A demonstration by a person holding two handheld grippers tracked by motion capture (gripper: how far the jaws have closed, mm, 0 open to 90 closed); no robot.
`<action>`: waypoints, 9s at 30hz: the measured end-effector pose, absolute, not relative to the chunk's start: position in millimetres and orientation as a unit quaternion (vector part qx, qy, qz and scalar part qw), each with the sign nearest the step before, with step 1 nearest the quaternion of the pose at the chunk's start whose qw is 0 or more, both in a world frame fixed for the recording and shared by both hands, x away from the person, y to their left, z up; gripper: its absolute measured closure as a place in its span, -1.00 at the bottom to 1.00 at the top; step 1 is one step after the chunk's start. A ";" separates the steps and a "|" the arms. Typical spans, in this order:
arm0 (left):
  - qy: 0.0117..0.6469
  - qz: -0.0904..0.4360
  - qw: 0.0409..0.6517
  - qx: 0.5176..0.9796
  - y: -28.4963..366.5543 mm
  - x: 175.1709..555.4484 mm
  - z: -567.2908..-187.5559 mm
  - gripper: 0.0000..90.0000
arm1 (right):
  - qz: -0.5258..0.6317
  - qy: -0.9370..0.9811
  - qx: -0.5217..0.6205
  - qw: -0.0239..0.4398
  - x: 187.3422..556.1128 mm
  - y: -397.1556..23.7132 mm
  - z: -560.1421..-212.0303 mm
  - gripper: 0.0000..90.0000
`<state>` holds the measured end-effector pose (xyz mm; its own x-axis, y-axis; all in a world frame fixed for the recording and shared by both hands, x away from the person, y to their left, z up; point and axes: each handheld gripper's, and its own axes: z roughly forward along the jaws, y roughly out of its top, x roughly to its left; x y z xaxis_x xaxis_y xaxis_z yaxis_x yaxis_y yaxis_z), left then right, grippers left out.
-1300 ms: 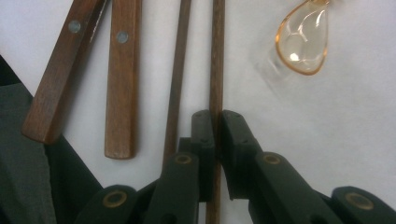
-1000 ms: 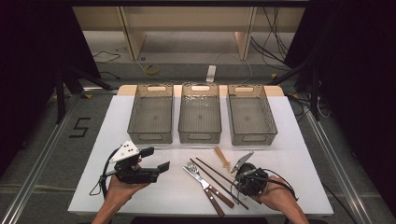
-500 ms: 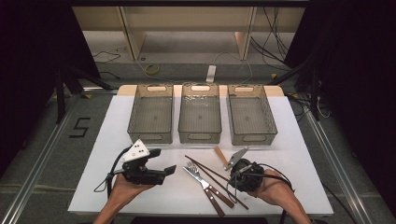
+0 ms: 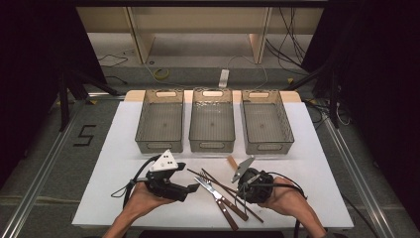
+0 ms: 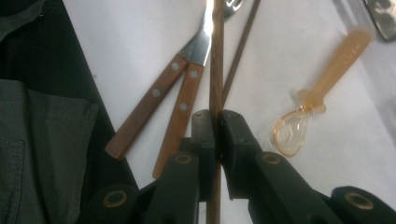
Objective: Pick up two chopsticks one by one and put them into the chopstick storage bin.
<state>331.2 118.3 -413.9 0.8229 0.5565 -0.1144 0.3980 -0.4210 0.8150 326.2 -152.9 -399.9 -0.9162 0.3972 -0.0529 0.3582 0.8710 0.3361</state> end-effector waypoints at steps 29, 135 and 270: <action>0.164 0.033 0.328 0.930 66.3 327.3 -427.0 0.08 | 0.152 0.980 0.118 0.049 311.3 -129.4 -393.8 0.88; 0.534 0.163 0.331 0.760 218.0 519.4 -387.4 0.88 | 0.342 0.879 0.320 0.096 304.1 -202.0 -431.7 -0.39; 0.228 0.089 0.388 0.889 88.6 339.3 -407.9 -0.59 | 0.157 0.965 0.188 0.094 310.1 -145.6 -393.6 0.91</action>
